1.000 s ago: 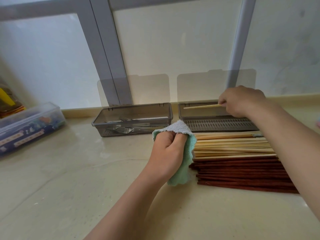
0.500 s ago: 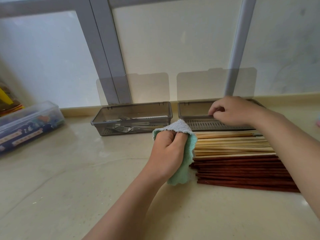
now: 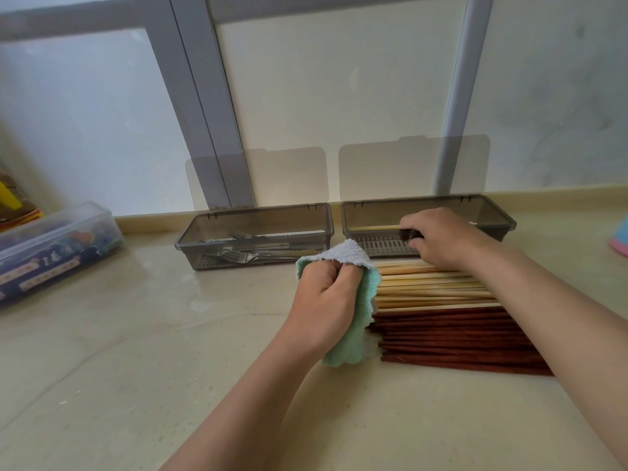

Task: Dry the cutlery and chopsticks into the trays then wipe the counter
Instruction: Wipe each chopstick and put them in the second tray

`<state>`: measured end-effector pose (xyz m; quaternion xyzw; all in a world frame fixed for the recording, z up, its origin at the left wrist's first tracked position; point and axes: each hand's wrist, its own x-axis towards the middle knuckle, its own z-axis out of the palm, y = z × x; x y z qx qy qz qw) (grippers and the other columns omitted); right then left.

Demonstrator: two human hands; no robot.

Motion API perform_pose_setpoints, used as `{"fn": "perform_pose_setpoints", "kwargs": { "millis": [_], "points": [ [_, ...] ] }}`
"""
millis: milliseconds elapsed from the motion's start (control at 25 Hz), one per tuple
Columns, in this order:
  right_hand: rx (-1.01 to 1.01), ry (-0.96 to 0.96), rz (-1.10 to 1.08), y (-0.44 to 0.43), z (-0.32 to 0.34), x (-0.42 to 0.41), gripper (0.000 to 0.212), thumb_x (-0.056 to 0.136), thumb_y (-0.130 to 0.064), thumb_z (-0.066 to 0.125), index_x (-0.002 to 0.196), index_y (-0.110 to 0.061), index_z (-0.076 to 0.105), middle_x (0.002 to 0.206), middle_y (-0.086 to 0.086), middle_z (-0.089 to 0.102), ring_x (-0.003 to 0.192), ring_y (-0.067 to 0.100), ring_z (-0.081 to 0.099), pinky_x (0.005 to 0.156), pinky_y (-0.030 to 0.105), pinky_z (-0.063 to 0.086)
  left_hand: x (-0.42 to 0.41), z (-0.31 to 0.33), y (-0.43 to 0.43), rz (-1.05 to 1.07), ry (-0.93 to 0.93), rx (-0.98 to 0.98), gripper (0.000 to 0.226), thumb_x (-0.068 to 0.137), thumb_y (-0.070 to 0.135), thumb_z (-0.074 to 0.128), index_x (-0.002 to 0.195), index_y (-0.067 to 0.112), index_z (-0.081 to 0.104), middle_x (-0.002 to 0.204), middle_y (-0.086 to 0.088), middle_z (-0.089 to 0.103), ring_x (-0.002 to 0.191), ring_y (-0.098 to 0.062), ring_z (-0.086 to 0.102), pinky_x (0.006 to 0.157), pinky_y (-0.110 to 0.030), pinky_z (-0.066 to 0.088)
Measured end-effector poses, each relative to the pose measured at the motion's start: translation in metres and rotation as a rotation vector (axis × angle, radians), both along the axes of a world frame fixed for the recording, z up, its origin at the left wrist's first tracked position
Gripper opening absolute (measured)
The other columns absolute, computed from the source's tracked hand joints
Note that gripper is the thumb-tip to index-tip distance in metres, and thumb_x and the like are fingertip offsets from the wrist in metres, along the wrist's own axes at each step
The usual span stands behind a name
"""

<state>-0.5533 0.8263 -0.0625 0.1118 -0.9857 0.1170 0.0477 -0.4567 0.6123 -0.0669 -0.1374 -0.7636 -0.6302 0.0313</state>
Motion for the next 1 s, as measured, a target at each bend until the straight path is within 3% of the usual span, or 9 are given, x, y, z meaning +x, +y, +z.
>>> {"fn": "perform_pose_setpoints", "kwargs": {
  "millis": [160,240,360,480,560,680,840,1000],
  "points": [
    [0.013,-0.010,-0.018,-0.002,0.000,-0.003,0.018,0.096,-0.011,0.057,0.084,-0.024,0.059,0.085,-0.005,0.058,0.082,0.017,0.056,0.062,0.030,0.038,0.000,0.000,0.000,0.009,-0.006,0.000,0.048,0.101,0.007,0.043,0.054,0.012,0.045,0.042,0.012,0.045,0.037,0.000,0.043,0.042,-0.013,0.033],
    [0.021,-0.016,-0.010,-0.002,0.002,0.000,0.012,0.095,-0.013,0.057,0.099,-0.021,0.064,0.096,-0.004,0.059,0.095,0.022,0.058,0.072,0.032,0.044,0.000,0.000,-0.001,0.005,-0.024,0.014,0.045,0.102,0.008,0.043,0.057,0.011,0.047,0.044,0.011,0.048,0.039,0.000,0.046,0.043,-0.013,0.036],
    [-0.046,0.087,-0.024,-0.002,0.012,0.016,0.037,0.095,-0.013,0.056,0.132,-0.018,0.060,0.124,0.002,0.058,0.115,0.021,0.056,0.094,0.035,0.048,0.001,0.004,-0.002,0.006,-0.049,0.044,0.045,0.102,0.009,0.042,0.058,0.011,0.049,0.045,0.011,0.049,0.041,0.000,0.047,0.044,-0.013,0.038],
    [-0.148,0.203,-0.052,0.007,0.020,0.038,0.028,0.096,-0.014,0.056,0.122,-0.018,0.065,0.112,-0.001,0.065,0.101,0.016,0.061,0.084,0.028,0.047,0.002,0.005,-0.002,0.001,-0.062,0.077,0.047,0.103,0.008,0.040,0.057,0.012,0.046,0.044,0.011,0.047,0.040,0.000,0.045,0.043,-0.012,0.037],
    [-0.128,0.112,-0.089,0.014,0.018,0.054,0.022,0.097,-0.015,0.056,0.114,-0.021,0.068,0.105,-0.005,0.067,0.094,0.012,0.061,0.080,0.027,0.048,0.002,0.005,-0.001,-0.002,-0.064,0.084,0.047,0.103,0.008,0.039,0.057,0.012,0.047,0.045,0.011,0.049,0.041,-0.001,0.046,0.044,-0.013,0.038],
    [-0.013,-0.067,-0.112,0.018,0.010,0.069,0.024,0.095,-0.020,0.060,0.117,-0.025,0.068,0.113,-0.006,0.066,0.101,0.014,0.061,0.090,0.031,0.050,0.001,0.002,-0.002,0.010,-0.064,0.095,0.044,0.104,0.009,0.039,0.062,0.009,0.053,0.047,0.009,0.054,0.043,-0.001,0.051,0.045,-0.013,0.040],
    [0.027,-0.143,-0.043,0.012,0.009,0.079,0.017,0.092,-0.028,0.066,0.107,-0.031,0.072,0.109,-0.011,0.066,0.099,0.010,0.059,0.089,0.029,0.050,-0.007,-0.007,-0.006,0.022,-0.046,0.064,0.040,0.104,0.013,0.039,0.083,-0.010,0.064,0.070,-0.012,0.070,0.059,-0.013,0.065,0.055,-0.019,0.050],
    [0.090,-0.112,-0.023,0.004,0.002,0.083,0.012,0.094,-0.026,0.065,0.104,-0.030,0.068,0.104,-0.013,0.059,0.099,0.010,0.056,0.084,0.027,0.048,-0.013,-0.012,-0.007,0.053,-0.044,0.055,0.039,0.103,0.013,0.039,0.087,-0.011,0.065,0.078,-0.023,0.069,0.065,-0.020,0.067,0.058,-0.023,0.053]
  ]
}}
